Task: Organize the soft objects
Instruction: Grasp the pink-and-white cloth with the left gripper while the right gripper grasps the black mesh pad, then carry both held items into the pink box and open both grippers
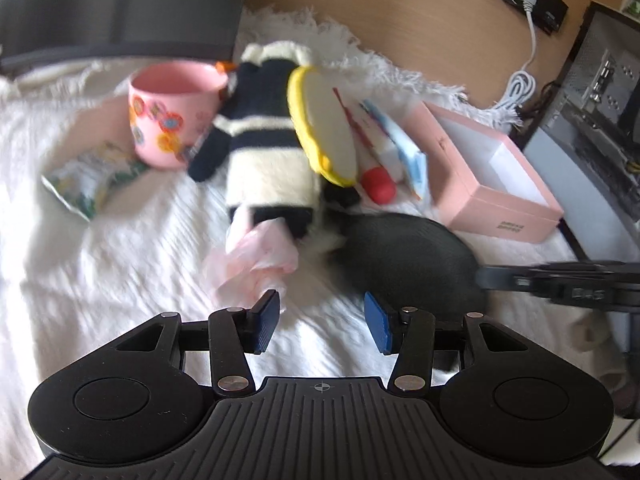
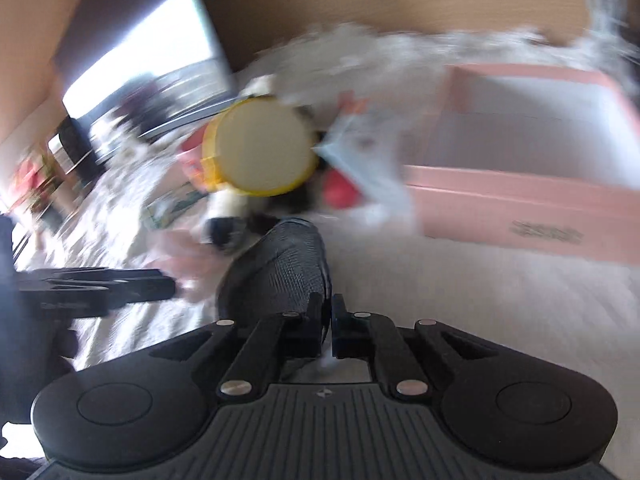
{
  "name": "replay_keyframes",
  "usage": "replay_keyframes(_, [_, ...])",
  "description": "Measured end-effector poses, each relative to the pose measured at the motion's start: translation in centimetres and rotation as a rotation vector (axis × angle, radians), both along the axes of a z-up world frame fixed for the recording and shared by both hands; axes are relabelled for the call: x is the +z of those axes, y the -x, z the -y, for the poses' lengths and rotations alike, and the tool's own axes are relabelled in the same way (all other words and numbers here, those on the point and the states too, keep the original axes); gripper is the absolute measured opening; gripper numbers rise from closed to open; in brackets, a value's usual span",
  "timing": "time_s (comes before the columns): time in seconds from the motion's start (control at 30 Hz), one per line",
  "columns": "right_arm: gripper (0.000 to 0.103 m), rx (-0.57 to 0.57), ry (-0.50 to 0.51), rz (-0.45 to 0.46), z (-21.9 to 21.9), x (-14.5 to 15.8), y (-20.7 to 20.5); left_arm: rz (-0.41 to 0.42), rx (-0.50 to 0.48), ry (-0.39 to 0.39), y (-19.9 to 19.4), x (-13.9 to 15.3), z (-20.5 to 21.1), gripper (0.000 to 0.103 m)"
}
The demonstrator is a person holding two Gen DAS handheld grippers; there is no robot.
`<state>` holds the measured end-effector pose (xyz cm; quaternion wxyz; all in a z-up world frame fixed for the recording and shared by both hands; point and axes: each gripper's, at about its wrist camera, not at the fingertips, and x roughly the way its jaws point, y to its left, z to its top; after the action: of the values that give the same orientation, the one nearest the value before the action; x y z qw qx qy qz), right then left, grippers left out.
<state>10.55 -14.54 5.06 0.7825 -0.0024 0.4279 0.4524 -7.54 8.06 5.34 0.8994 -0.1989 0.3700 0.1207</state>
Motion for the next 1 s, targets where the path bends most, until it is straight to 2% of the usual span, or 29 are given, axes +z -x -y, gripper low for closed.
replay_keyframes(0.07, [0.004, -0.059, 0.004, -0.007, 1.5, 0.2, 0.1, -0.001, -0.001, -0.038, 0.1, 0.4, -0.5, 0.051])
replay_keyframes(0.2, [0.009, -0.094, 0.045, 0.029, 3.0, -0.2, 0.6, 0.026, 0.053, -0.120, 1.5, 1.8, -2.7, 0.051])
replay_keyframes(0.23, [0.023, -0.105, 0.047, 0.027, 3.2, -0.3, 0.8, 0.030, 0.076, -0.152, 2.1, 2.1, -3.4, 0.051])
replay_keyframes(0.27, [0.048, -0.116, 0.043, 0.033, 3.9, -0.4, 1.1, 0.035, 0.101, -0.174, 2.6, 2.3, -4.2, 0.051])
replay_keyframes(0.33, [0.074, -0.174, 0.041, 0.074, 4.3, -0.3, 1.9, 0.047, 0.134, -0.172, 3.2, 2.4, -6.0, 0.051])
replay_keyframes(0.4, [0.076, -0.191, 0.044, 0.123, 4.4, 0.1, 2.9, 0.051, 0.137, -0.134, 3.5, 2.1, -7.6, 0.051])
replay_keyframes(0.47, [0.076, -0.153, 0.082, 0.192, 3.8, 0.5, 4.0, 0.048, 0.076, -0.103, 3.2, 1.6, -8.0, 0.051])
replay_keyframes(0.6, [0.081, -0.113, 0.142, 0.327, 2.3, 1.0, 5.9, -0.005, -0.033, -0.138, 0.8, -0.5, -6.9, 0.051])
replay_keyframes(0.73, [0.084, -0.070, 0.179, 0.426, 0.7, 1.2, 7.7, -0.079, -0.064, -0.136, -1.5, -2.8, -6.0, 0.052])
replay_keyframes(0.8, [0.086, -0.044, 0.189, 0.485, -0.2, 1.3, 8.5, -0.071, -0.057, -0.157, -1.5, -3.3, -5.5, 0.052])
replay_keyframes(0.87, [0.089, -0.006, 0.197, 0.519, -1.5, 1.5, 9.1, -0.059, -0.040, -0.159, -1.2, -3.4, -5.4, 0.046])
replay_keyframes(0.93, [0.089, 0.042, 0.218, 0.547, -3.1, 1.5, 9.4, -0.041, -0.017, -0.147, -0.9, -3.2, -5.5, 0.031])
replay_keyframes(1.0, [0.089, 0.095, 0.252, 0.577, -5.0, 1.1, 9.6, -0.028, -0.010, -0.143, -0.6, -3.0, -5.3, 0.029])
